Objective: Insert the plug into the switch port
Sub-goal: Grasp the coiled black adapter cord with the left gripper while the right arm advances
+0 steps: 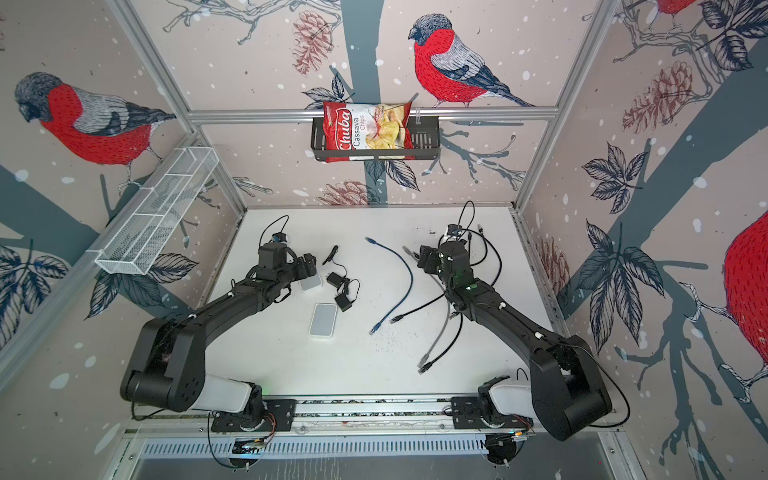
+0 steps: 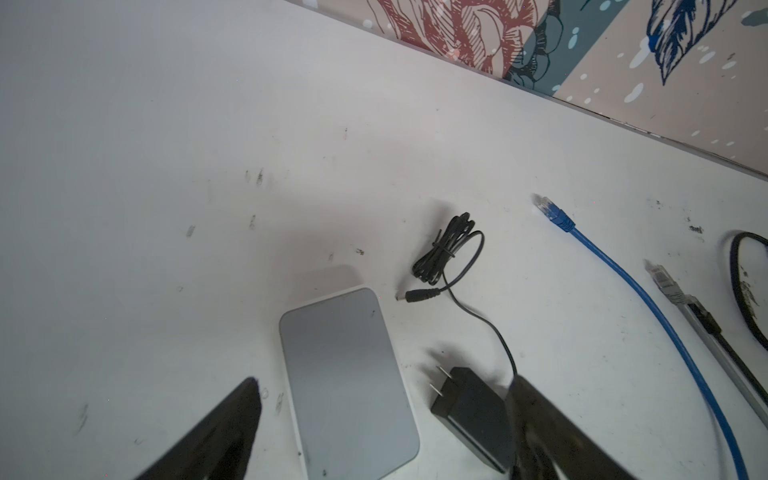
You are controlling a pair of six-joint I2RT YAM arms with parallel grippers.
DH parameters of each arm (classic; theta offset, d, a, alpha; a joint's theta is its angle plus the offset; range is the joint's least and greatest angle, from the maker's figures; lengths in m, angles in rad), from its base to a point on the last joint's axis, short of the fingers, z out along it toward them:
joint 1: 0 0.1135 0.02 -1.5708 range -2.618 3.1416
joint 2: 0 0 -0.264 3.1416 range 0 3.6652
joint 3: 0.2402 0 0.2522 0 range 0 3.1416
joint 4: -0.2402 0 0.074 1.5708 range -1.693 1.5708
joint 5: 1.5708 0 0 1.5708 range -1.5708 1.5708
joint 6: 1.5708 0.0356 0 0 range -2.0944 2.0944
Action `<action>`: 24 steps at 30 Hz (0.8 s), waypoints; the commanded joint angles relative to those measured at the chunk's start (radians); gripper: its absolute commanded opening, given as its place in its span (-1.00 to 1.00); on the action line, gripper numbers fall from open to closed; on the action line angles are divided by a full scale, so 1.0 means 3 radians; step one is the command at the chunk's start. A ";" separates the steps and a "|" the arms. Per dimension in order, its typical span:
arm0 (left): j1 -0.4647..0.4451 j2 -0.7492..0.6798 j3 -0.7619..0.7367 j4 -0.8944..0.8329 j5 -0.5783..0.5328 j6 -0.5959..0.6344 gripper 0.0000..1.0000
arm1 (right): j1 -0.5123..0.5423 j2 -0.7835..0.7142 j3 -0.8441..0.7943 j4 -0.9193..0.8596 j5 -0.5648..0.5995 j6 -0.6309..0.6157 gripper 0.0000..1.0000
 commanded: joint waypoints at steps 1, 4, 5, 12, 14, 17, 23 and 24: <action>-0.0024 0.0119 0.0121 -0.0047 0.0318 0.0144 0.74 | 0.0068 0.0066 0.0089 -0.0074 -0.0211 -0.0017 0.73; -0.0103 0.0269 0.0274 -0.0081 0.0377 0.0243 0.68 | 0.0154 0.0133 0.0142 -0.0072 -0.0247 -0.0041 0.72; -0.0145 0.0320 0.0330 -0.0108 0.0340 0.0276 0.67 | 0.0181 0.0164 0.0151 -0.0072 -0.0249 -0.0053 0.71; -0.0429 0.0850 0.0894 -0.0481 -0.0145 0.0530 0.57 | 0.0335 0.0313 0.0234 -0.0126 -0.0245 -0.0119 0.68; -0.0451 0.1021 0.1098 -0.0675 -0.0248 0.0523 0.46 | 0.0368 0.0346 0.0260 -0.0151 -0.0246 -0.0133 0.67; -0.0457 0.1259 0.1324 -0.0859 -0.0405 0.0505 0.35 | 0.0396 0.0367 0.0288 -0.0179 -0.0240 -0.0147 0.66; -0.0471 0.1540 0.1551 -0.0967 -0.0547 0.0516 0.19 | 0.0433 0.0415 0.0305 -0.0180 -0.0241 -0.0161 0.65; -0.0479 0.1573 0.1577 -0.0981 -0.0565 0.0522 0.16 | 0.0438 0.0429 0.0310 -0.0181 -0.0240 -0.0162 0.65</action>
